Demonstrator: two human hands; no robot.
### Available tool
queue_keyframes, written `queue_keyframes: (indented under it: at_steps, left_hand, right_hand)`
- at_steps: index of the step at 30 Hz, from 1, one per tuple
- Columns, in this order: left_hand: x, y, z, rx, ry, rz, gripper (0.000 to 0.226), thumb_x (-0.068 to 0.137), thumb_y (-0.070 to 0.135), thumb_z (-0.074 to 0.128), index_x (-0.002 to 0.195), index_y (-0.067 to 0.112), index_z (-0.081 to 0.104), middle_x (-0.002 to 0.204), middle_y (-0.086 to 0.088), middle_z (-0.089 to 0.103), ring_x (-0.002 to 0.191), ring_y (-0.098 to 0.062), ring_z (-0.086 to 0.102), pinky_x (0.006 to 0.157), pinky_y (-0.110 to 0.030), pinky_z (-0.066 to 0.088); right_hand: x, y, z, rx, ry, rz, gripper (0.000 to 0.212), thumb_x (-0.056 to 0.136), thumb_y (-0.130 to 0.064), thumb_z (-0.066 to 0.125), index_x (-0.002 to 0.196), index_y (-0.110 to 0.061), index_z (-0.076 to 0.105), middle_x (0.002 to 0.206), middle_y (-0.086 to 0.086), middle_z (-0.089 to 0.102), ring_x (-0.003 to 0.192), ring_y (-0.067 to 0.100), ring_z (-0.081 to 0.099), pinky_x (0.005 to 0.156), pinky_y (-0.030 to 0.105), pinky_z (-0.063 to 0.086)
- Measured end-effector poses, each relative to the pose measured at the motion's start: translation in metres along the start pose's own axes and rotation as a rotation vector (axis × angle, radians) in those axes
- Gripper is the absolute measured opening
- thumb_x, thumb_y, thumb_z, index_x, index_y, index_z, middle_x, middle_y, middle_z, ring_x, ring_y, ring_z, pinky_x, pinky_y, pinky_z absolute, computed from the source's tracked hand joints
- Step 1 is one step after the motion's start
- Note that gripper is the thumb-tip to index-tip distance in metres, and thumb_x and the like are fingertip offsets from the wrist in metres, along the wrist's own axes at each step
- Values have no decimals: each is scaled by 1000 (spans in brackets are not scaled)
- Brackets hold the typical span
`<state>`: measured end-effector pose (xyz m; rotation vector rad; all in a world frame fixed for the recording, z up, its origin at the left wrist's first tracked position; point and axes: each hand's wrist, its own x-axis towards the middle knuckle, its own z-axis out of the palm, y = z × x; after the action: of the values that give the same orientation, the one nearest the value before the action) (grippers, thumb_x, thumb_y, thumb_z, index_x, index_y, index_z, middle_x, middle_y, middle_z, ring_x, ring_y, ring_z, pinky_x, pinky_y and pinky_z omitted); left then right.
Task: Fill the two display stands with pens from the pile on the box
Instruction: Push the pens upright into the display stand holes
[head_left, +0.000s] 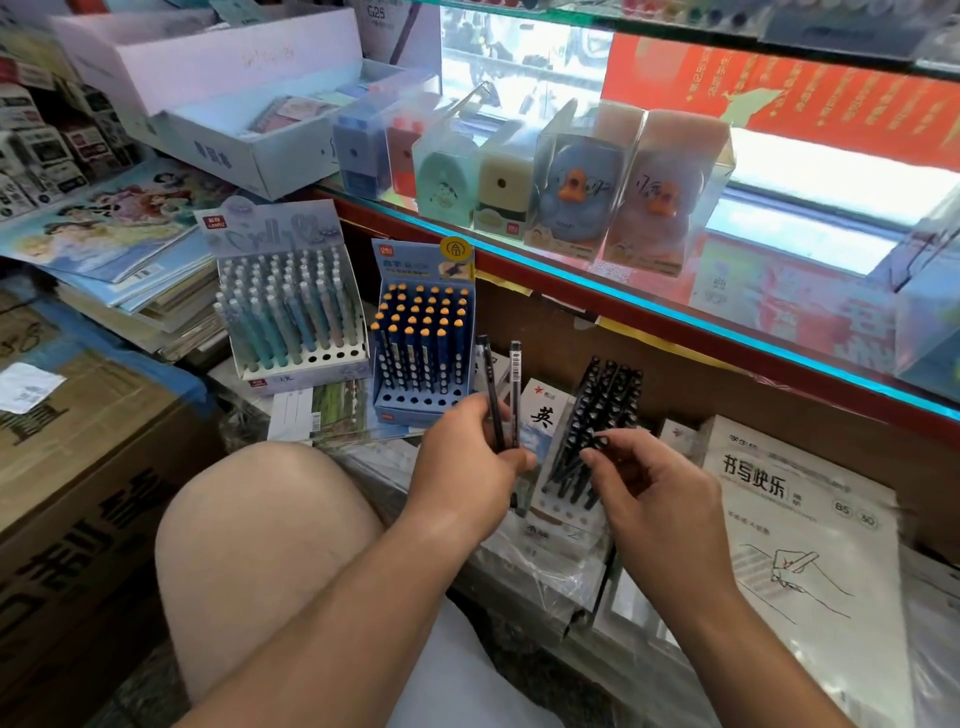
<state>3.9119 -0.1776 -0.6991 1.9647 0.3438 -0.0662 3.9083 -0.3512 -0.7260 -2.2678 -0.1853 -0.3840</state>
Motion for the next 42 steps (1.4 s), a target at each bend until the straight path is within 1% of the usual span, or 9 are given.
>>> queue_keyframes:
  at_steps: [9, 14, 20, 23, 26, 29, 34, 38, 42]
  left_hand:
    - [-3, 0, -1, -9, -70, -5, 25, 86, 16, 81, 94, 33, 63, 90, 8, 73, 88, -11, 71, 87, -38, 60]
    - [-3, 1, -1, -17, -101, -20, 28, 89, 16, 79, 106, 33, 64, 96, 11, 69, 96, -14, 69, 91, -36, 57]
    - [-2, -3, 0, 4, -112, -1, 24, 91, 11, 74, 98, 32, 65, 88, 12, 65, 88, -6, 64, 73, -21, 48]
    - [-2, -4, 0, -10, -145, 6, 26, 92, 9, 73, 100, 33, 66, 88, 13, 65, 89, -6, 64, 78, -23, 51]
    - [-3, -2, 1, -8, -241, 16, 30, 88, 6, 76, 98, 35, 70, 84, 14, 70, 89, -5, 67, 91, -33, 57]
    - [-7, 0, 5, 45, -343, 50, 35, 87, 8, 78, 99, 41, 74, 80, 25, 72, 85, 1, 68, 91, -35, 56]
    - [-10, 1, 4, 6, -364, 60, 46, 86, 4, 78, 114, 40, 71, 75, 23, 70, 79, 4, 68, 85, -25, 57]
    - [-6, -1, 1, -17, -285, 52, 58, 86, 6, 79, 135, 34, 63, 84, 9, 71, 87, -12, 72, 91, -34, 60]
    - [-7, -3, -2, 44, -214, 47, 53, 93, 11, 74, 137, 35, 59, 83, 8, 65, 80, -9, 66, 77, -23, 57]
  right_hand:
    - [-4, 1, 12, -124, -23, -95, 15, 87, -25, 78, 102, -22, 78, 84, -22, 63, 72, -7, 56, 71, 6, 43]
    - [-5, 7, 22, -243, -60, -124, 14, 86, -25, 80, 99, -21, 78, 81, -8, 75, 68, 10, 66, 62, 26, 54]
    - [2, 6, 26, -312, -171, -15, 18, 93, -40, 70, 102, -26, 78, 81, -10, 75, 69, 9, 67, 62, 29, 55]
    - [6, -1, 12, -186, -154, 104, 21, 90, -49, 68, 96, -31, 76, 77, -17, 72, 71, -1, 66, 68, 29, 61]
    - [9, -17, -7, 126, -33, 98, 5, 93, -33, 69, 92, -31, 74, 72, -15, 69, 67, 5, 66, 60, 22, 56]
    - [15, -30, -19, 345, -53, 102, 14, 93, -22, 71, 106, -27, 72, 82, -9, 72, 74, 12, 69, 65, 24, 59]
    - [19, -31, -22, 427, -75, 119, 9, 92, -16, 73, 93, -25, 70, 80, 0, 72, 72, 16, 71, 69, 33, 62]
    - [8, -22, -23, 427, 65, 140, 6, 92, -18, 72, 92, -23, 69, 77, 1, 70, 73, 20, 70, 66, 34, 62]
    - [-2, -13, -22, 354, 156, 109, 14, 92, -21, 71, 90, -33, 66, 78, -4, 70, 74, 14, 69, 65, 22, 58]
